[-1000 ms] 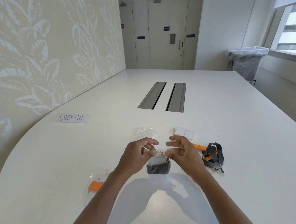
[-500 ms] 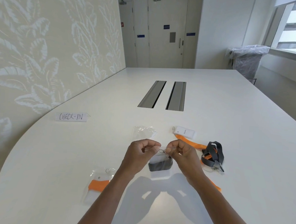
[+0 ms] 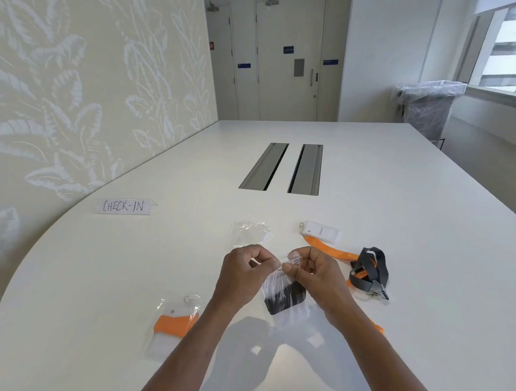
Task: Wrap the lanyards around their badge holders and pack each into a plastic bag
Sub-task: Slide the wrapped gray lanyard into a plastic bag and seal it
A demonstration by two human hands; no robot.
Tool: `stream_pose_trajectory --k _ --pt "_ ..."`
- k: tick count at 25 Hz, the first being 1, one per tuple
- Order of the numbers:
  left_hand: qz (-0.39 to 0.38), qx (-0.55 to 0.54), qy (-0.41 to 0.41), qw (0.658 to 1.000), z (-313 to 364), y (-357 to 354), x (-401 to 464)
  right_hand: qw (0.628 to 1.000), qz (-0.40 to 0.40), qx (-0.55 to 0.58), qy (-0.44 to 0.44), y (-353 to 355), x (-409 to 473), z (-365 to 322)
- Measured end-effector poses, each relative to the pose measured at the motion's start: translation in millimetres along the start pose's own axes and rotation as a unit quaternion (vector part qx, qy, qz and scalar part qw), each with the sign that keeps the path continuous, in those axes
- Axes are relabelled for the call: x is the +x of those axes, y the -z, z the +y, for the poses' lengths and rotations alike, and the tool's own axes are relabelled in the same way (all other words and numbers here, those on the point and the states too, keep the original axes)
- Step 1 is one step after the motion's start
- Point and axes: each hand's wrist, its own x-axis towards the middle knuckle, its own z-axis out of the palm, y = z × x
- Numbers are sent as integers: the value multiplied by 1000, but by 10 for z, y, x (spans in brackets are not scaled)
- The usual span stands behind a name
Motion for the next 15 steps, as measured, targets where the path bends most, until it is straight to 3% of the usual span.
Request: stream_pose_trajectory --k 5,8,12,15 --pt "21 -84 38 996 -19 -68 -12 996 -39 -76 -9 30 39 -131" --pt "41 -112 44 992 -6 -84 2 998 -41 -56 -11 23 42 -186" --pt "23 -6 -32 999 -9 -36 7 998 -28 34 -53 17 -36 -176" --pt "18 47 -55 997 -36 -23 -12 998 -13 -2 -57 -4 -54 -170"
